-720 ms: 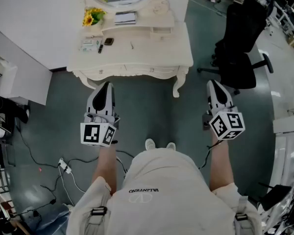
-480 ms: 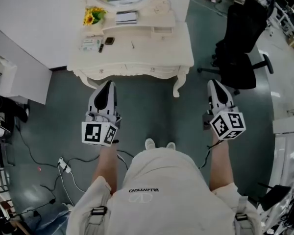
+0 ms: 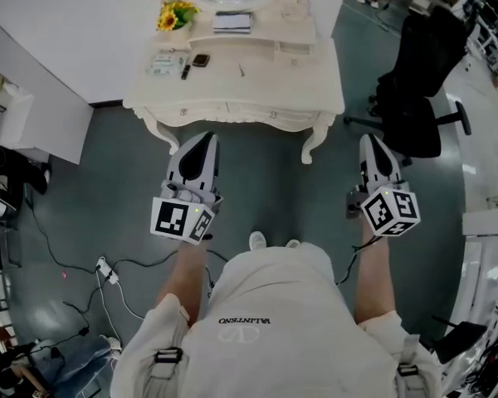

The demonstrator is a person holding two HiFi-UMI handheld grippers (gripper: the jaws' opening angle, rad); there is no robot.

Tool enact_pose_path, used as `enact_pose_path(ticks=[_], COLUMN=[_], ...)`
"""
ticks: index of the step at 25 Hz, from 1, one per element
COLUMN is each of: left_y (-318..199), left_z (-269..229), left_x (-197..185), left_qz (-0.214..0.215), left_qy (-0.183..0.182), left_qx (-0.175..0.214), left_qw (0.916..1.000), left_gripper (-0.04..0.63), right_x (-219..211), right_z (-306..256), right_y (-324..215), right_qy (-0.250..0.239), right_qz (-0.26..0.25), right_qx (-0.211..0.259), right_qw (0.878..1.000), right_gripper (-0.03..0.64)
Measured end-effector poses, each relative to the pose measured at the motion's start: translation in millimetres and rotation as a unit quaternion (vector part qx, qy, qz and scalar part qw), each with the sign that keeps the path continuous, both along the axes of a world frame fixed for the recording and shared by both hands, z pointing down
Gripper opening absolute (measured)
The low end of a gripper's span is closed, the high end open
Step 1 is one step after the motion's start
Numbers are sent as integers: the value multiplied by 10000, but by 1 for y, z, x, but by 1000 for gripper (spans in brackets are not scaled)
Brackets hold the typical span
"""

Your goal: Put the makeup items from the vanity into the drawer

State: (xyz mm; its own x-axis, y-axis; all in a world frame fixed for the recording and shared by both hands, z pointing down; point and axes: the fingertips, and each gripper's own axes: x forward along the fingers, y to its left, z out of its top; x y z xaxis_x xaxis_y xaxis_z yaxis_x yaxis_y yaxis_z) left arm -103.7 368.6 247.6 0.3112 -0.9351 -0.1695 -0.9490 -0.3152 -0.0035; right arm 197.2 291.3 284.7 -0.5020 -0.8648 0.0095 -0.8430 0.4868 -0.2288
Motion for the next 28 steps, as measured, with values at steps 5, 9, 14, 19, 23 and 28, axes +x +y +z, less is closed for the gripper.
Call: enact_pose_path(ticks=[5, 9, 14, 19, 23, 28], left_y=[1, -5, -22, -45, -72, -111], left_z=[14, 23, 25, 27, 27, 22], left_x=[-8, -12, -9, -3, 2, 11], left_qz=[73, 92, 157, 167, 146, 124], left_qy=[71, 127, 129, 61, 63, 2], left_qx=[-150, -266, -291, -311, -365, -356], left_qw=[9998, 9995, 9994, 9994, 9992, 9993], left_gripper=[3, 3, 3, 3, 3, 3], right_x=[-20, -31, -44, -53, -54, -55], right_z=[7, 11, 13, 19, 21, 22], right_y=[-1, -8, -28, -53, -82, -125], right_qy=[18, 84, 114, 168, 125, 38], right_qz=[-76, -182, -299, -475, -549, -656], right_qx=[-66, -84, -88, -112, -132, -163], right_qw=[9999, 9998, 9994, 9987, 9983, 9977], right_gripper=[11, 11, 11, 11, 11, 11])
